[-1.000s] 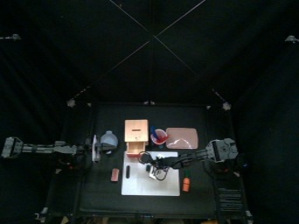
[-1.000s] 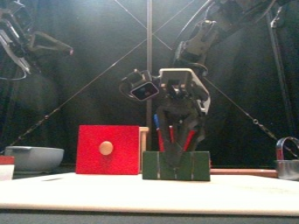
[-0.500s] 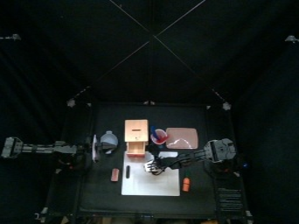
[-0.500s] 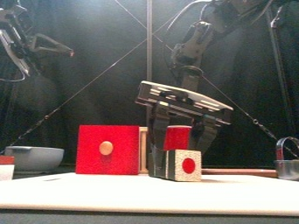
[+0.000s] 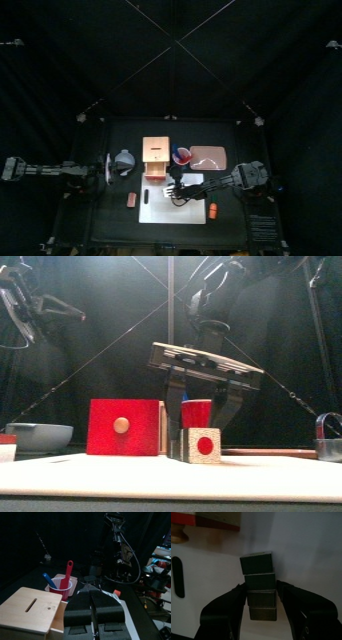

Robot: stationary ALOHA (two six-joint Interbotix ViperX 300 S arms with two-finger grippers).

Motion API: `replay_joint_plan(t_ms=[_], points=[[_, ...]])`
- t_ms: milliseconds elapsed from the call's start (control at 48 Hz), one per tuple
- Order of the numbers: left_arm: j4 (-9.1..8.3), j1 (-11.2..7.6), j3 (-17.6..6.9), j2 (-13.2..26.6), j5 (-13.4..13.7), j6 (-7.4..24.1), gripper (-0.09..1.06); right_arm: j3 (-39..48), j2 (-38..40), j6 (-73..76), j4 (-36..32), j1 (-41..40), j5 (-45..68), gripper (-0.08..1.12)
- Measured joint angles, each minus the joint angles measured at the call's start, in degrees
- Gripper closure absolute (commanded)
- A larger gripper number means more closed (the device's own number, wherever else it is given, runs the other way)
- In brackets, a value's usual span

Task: Place sushi on board then cut the sushi with the knife then place the pieces on the plate
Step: Pick knife at handle with right hand

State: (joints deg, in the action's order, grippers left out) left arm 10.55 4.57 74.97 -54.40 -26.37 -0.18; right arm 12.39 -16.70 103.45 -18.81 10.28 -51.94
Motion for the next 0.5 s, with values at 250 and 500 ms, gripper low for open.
replay_joint_plan(t_ms=[250,500], points=[[0.53,0.26,-0.35,0.0,0.0,0.0,0.88,-3.96,-1.14,1.93,1.76,1.41,2.81,0.2],[0.53,0.79,-0.44,0.0,-0.09,-0.09,0.88,-8.17,2.55,-1.58,-8.0,4.04,1.14,0.2]])
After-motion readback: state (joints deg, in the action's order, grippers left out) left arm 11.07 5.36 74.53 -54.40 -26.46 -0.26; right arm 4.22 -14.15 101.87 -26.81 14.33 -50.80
